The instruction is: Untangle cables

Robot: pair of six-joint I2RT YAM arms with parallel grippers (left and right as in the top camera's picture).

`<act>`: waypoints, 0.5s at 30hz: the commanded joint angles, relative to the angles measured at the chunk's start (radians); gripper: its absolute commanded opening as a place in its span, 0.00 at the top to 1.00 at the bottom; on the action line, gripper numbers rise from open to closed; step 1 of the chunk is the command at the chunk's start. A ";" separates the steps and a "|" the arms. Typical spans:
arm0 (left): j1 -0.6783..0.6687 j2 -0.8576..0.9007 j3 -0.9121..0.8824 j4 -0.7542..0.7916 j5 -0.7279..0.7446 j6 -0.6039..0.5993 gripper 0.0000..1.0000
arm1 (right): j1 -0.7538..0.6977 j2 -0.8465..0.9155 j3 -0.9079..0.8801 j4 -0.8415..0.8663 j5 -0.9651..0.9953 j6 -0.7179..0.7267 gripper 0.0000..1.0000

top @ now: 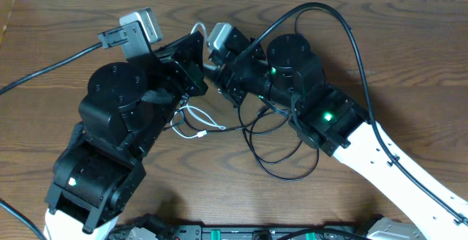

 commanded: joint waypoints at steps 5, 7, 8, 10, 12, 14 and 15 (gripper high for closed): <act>0.000 -0.006 0.017 0.001 0.028 -0.030 0.75 | 0.009 0.002 0.004 -0.001 0.038 0.038 0.99; 0.000 -0.006 0.017 0.001 0.003 -0.019 0.47 | 0.009 0.002 0.004 -0.010 0.093 0.054 0.99; 0.001 -0.006 0.017 0.001 -0.016 0.014 0.39 | 0.009 0.002 0.004 -0.017 0.125 0.058 0.99; 0.001 -0.006 0.017 -0.007 -0.053 0.062 0.16 | 0.009 0.000 0.004 -0.034 0.181 0.061 0.99; 0.001 -0.006 0.017 -0.035 -0.147 0.132 0.08 | 0.001 -0.009 0.004 -0.072 0.286 0.061 0.99; 0.001 -0.006 0.017 -0.076 -0.246 0.177 0.07 | -0.019 -0.023 0.004 -0.102 0.353 0.061 0.99; 0.001 -0.006 0.017 -0.103 -0.297 0.195 0.06 | -0.031 -0.034 0.004 -0.116 0.387 0.061 0.99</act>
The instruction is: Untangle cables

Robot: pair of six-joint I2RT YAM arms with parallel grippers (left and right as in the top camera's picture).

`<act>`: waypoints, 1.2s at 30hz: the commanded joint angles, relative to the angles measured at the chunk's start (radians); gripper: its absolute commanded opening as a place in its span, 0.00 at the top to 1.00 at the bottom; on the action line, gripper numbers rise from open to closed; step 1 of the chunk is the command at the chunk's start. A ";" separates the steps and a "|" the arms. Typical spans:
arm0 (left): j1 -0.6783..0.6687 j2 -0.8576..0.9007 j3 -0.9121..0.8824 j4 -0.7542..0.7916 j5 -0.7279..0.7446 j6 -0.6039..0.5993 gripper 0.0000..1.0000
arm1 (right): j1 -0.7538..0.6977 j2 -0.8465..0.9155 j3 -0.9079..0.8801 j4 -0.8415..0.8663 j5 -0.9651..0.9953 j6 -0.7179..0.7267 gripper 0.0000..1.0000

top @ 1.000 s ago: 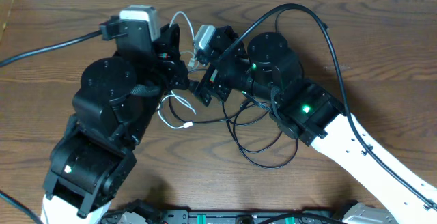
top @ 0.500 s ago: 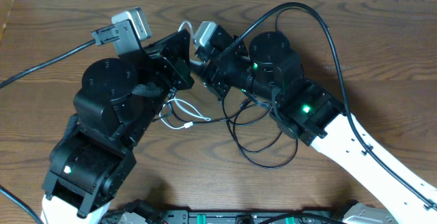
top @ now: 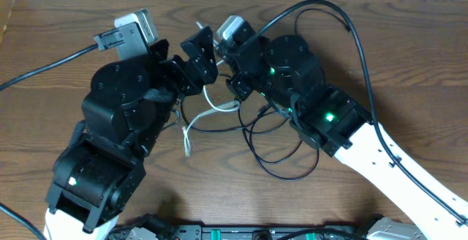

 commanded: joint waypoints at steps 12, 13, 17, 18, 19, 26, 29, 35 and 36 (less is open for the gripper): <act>-0.003 -0.001 0.017 -0.232 -0.301 0.139 0.05 | -0.490 -0.237 0.002 0.048 0.310 0.001 0.99; -0.003 0.002 0.017 -0.247 -0.301 0.139 0.05 | -0.565 -0.263 0.002 0.057 0.310 0.002 0.99; -0.003 0.019 0.017 -0.286 -0.301 0.138 0.05 | -0.791 -0.316 0.002 0.060 0.301 0.005 0.99; -0.003 0.027 0.017 -0.293 -0.301 0.139 0.05 | -0.853 -0.322 0.002 0.059 0.294 0.005 0.99; -0.003 0.033 0.017 -0.298 -0.301 0.139 0.05 | -0.897 -0.323 0.002 0.057 0.291 0.005 0.99; -0.003 0.081 0.017 -0.366 -0.296 0.138 0.05 | -1.208 -0.253 0.002 -0.009 0.283 0.059 0.99; -0.003 0.093 0.017 -0.393 -0.223 0.181 0.05 | -1.310 -0.192 0.002 -0.023 0.252 0.221 0.99; -0.003 0.094 0.017 -0.428 -0.074 0.243 0.05 | -1.470 -0.080 0.002 -0.067 0.016 0.439 0.99; -0.003 0.094 0.017 -0.448 -0.056 0.243 0.05 | -1.536 -0.019 0.002 -0.100 -0.064 0.461 0.99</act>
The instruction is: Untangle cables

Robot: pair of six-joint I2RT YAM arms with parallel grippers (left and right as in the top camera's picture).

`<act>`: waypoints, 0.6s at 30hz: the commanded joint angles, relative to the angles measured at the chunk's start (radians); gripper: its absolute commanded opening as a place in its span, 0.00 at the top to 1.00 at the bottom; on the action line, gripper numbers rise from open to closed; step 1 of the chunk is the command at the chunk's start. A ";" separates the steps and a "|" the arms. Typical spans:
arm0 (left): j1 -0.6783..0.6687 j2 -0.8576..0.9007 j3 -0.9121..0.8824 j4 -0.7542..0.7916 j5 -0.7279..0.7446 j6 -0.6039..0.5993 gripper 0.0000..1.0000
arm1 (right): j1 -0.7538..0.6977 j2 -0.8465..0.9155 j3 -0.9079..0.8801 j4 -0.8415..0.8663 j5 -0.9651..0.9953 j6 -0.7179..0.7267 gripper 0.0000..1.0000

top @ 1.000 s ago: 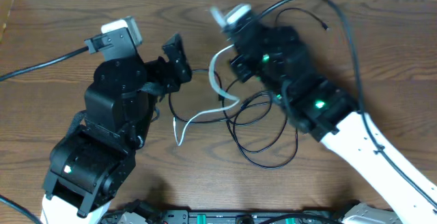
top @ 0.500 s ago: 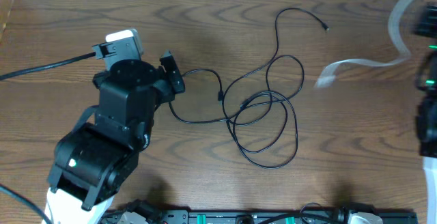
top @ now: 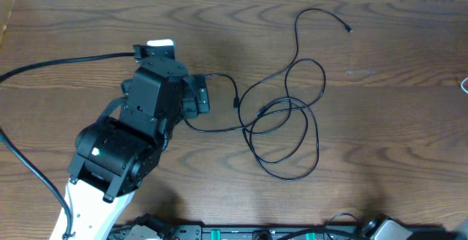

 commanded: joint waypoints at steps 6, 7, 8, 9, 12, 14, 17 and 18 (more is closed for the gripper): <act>-0.002 0.002 0.016 -0.080 0.077 0.032 0.05 | -0.209 0.251 0.003 -0.169 -0.251 0.166 0.99; -0.002 0.002 0.016 -0.093 0.078 0.032 0.05 | -0.223 0.285 0.003 -0.192 -0.250 0.165 0.99; -0.002 0.002 0.016 -0.105 0.080 0.032 0.05 | -0.234 0.320 0.003 -0.216 -0.250 0.165 0.99; -0.002 0.002 0.016 -0.112 0.090 0.033 0.05 | -0.241 0.348 0.003 -0.237 -0.248 0.164 0.98; -0.002 0.002 0.016 -0.122 0.132 0.064 0.05 | -0.260 0.424 0.003 -0.292 -0.242 0.164 0.94; -0.002 0.003 0.016 -0.129 0.160 0.100 0.05 | -0.276 0.482 0.003 -0.333 -0.229 0.152 0.90; -0.002 0.006 0.016 -0.130 0.161 0.103 0.05 | -0.292 0.537 0.003 -0.358 -0.227 0.154 0.23; -0.002 0.006 0.016 -0.130 0.160 0.103 0.05 | -0.293 0.544 0.003 -0.359 -0.248 0.153 0.02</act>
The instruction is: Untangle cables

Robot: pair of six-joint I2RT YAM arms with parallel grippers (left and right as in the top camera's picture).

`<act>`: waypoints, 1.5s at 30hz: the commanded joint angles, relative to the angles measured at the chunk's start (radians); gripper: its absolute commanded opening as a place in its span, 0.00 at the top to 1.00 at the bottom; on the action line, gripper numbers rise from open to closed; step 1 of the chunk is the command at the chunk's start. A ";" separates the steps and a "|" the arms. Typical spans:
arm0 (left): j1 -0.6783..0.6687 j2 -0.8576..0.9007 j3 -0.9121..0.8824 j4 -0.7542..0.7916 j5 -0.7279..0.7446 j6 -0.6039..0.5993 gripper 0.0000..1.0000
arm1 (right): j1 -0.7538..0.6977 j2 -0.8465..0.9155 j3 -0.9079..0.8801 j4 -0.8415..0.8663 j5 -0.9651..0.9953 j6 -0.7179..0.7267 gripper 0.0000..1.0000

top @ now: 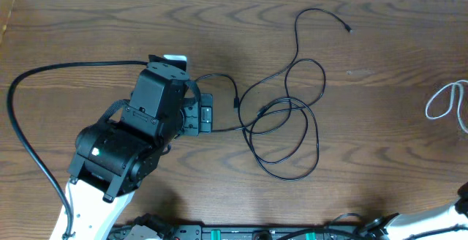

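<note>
A thin black cable point(292, 123) lies in overlapping loops at the table's middle, and its free plug end point(348, 28) points to the far right. My left gripper point(207, 115) sits at the cable's left end. Its fingers look closed, with the black cable coming out above and below them. A white cable point(442, 99) lies in a small loop at the right edge, well apart from the black one, and runs off the frame. My right gripper is out of view; only a sliver of the right arm point(462, 196) shows at the bottom right.
The left arm's own thick black lead point(44, 72) arcs across the left side of the wooden table point(219, 13). A dark rail point(234, 233) runs along the front edge.
More of the white cable now shows as a loop at the right edge, where only its tip showed before. My left gripper has shifted slightly toward the front and right. The black cable's loops are unchanged.
Both grippers were close together over the tangled white and black cables left of centre. Then the white cable hung pulled up between them. Later the right arm was gone from view, and the black cable lay alone by the left gripper. Now the white cable lies at the right edge.
</note>
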 commanded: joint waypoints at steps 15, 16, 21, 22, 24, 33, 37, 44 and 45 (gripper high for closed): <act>-0.002 0.018 0.016 -0.002 0.024 0.029 0.05 | 0.342 0.044 0.002 -0.042 -0.269 -0.354 0.01; -0.002 0.018 0.016 -0.003 0.024 0.029 0.05 | 0.379 0.044 0.002 -0.042 -0.211 -0.356 0.01; -0.002 0.018 0.016 -0.005 0.039 0.029 0.05 | 0.555 0.044 0.002 -0.037 0.033 -0.355 0.01; -0.002 0.018 0.016 -0.006 0.039 0.029 0.05 | 0.571 0.044 0.002 -0.039 0.055 -0.353 0.01; -0.002 0.018 0.016 -0.006 0.039 0.029 0.05 | 0.599 0.044 0.001 -0.048 0.110 -0.314 0.01; -0.002 0.018 0.016 -0.006 0.042 0.029 0.05 | 0.610 0.044 -0.040 -0.082 0.311 -0.081 0.42; -0.002 0.018 0.016 -0.009 0.043 0.028 0.05 | 0.576 0.044 -0.079 -0.037 0.319 -0.081 0.99; -0.002 0.018 0.016 -0.021 0.042 0.029 0.05 | 0.459 0.044 -0.079 -0.007 0.316 -0.081 0.99; -0.002 0.018 0.016 -0.021 0.042 0.029 0.05 | 0.433 0.044 -0.076 -0.006 0.309 -0.082 0.99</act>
